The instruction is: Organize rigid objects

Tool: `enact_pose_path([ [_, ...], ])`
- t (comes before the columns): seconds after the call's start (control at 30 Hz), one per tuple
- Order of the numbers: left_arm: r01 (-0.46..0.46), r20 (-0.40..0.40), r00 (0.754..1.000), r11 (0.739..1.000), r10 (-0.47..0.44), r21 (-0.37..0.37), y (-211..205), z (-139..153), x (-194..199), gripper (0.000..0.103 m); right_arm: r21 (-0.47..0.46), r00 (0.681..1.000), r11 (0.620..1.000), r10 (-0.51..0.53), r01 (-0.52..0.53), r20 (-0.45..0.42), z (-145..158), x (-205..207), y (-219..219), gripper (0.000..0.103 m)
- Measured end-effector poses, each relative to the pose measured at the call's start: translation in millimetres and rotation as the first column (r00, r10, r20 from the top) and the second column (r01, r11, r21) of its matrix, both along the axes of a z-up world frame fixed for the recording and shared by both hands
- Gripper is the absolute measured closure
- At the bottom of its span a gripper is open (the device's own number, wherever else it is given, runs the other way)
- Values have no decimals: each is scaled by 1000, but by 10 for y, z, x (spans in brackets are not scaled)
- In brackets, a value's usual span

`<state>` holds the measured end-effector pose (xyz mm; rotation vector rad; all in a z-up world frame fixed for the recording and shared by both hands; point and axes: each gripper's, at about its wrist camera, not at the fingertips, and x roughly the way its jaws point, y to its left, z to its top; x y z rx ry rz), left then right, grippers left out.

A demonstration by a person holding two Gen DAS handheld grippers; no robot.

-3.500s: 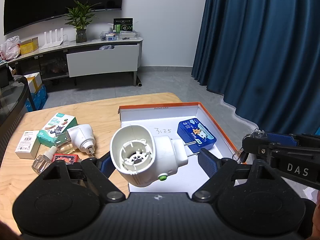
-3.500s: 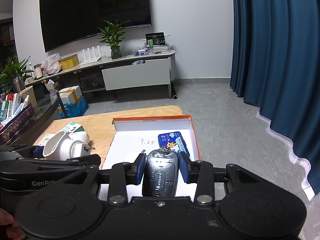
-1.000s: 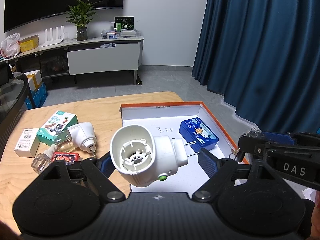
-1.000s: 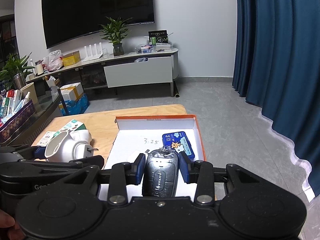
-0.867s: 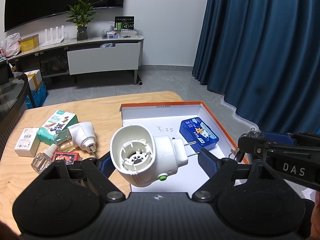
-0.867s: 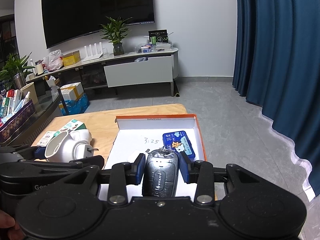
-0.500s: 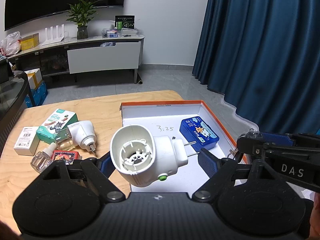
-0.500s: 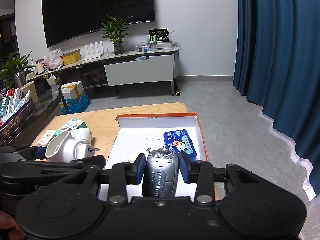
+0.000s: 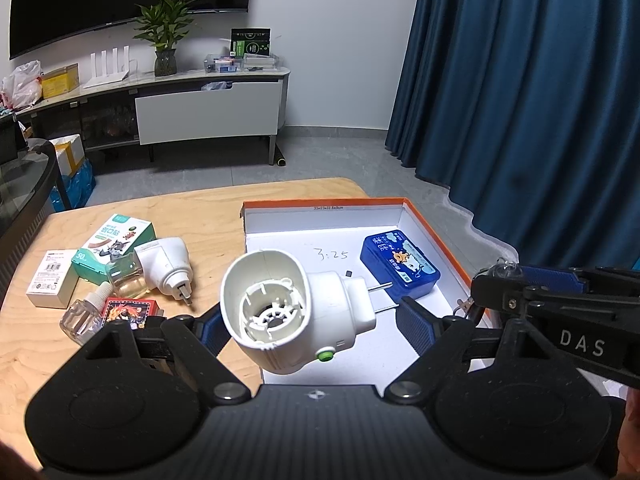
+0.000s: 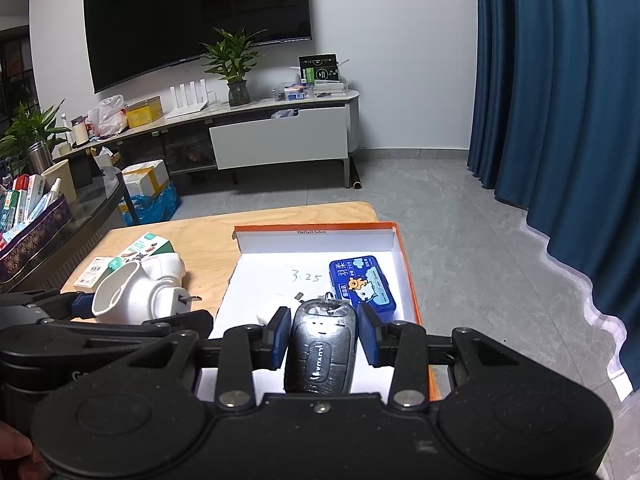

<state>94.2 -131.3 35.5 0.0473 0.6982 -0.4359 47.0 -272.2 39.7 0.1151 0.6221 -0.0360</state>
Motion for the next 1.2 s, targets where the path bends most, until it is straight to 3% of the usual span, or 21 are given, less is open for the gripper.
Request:
enact_pose_path([
  [0.87, 4, -11, 1000, 1000, -4, 10, -27, -35, 26, 16, 2, 1000, 1000, 0, 0, -9, 1, 9, 3, 58],
  [1.2, 8, -27, 1000, 1000, -7, 11, -31, -94, 70, 16, 18, 999, 1000, -14, 15, -36, -98, -162, -63, 58],
])
